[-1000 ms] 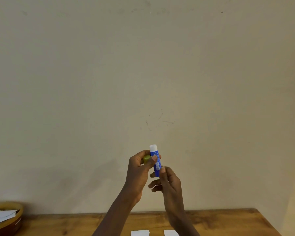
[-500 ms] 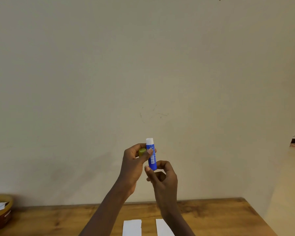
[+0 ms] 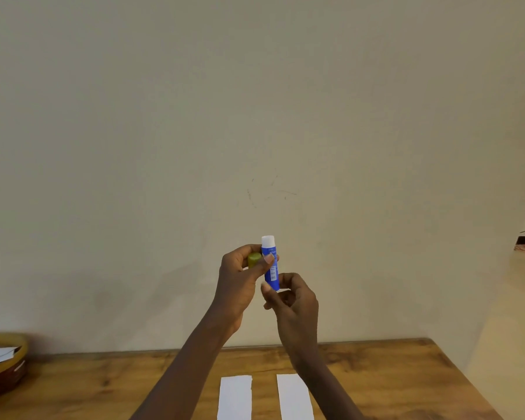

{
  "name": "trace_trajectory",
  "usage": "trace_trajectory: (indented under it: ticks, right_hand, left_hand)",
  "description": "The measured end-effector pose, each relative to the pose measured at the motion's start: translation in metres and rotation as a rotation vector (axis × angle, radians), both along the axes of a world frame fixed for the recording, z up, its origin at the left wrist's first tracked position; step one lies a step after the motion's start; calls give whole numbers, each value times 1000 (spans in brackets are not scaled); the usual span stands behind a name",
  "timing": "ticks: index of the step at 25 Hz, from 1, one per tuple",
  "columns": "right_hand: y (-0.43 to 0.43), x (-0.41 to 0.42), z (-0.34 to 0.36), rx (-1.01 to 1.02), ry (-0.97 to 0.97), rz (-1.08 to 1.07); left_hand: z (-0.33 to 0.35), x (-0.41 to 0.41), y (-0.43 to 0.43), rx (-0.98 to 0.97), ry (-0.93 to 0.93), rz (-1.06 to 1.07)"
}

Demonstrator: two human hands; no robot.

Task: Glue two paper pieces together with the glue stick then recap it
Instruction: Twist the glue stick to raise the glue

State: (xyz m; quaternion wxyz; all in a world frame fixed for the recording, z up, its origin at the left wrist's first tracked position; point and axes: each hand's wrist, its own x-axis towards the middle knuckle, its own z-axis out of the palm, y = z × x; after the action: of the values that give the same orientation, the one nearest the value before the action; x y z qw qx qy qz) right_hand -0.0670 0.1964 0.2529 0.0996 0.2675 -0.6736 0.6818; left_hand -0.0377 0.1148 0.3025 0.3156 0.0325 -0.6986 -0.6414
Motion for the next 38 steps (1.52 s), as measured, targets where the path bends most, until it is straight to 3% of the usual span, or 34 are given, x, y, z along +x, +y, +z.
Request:
trace_trajectory:
  ticks: [4, 9, 14, 18, 23, 27, 32, 38]
  right_hand:
    - [2, -2, 3, -39, -116, 193]
    - [-2, -1, 2, -57, -36, 9]
    - [1, -1, 4, -17, -110, 219]
    - [-3, -2, 0, -11, -33, 68]
    - [1, -3, 2, -58, -206, 286]
    - [0, -2, 0, -79, -133, 136]
    - [5, 0, 3, -55, -174, 251]
    - [2, -2, 0, -69, -121, 122]
  left_hand:
    - [2, 1, -3, 2, 9, -15]
    - [1, 0, 0, -10, -4, 6]
    - [-1, 1, -4, -35, -10, 40]
    - [-1, 2, -1, -16, -20, 29]
    - [0, 3, -5, 26, -33, 24]
    - [-1, 1, 1, -27, -24, 35]
    - [-2, -1, -1, -74, -35, 69]
    - [-1, -3, 3, -115, -33, 92]
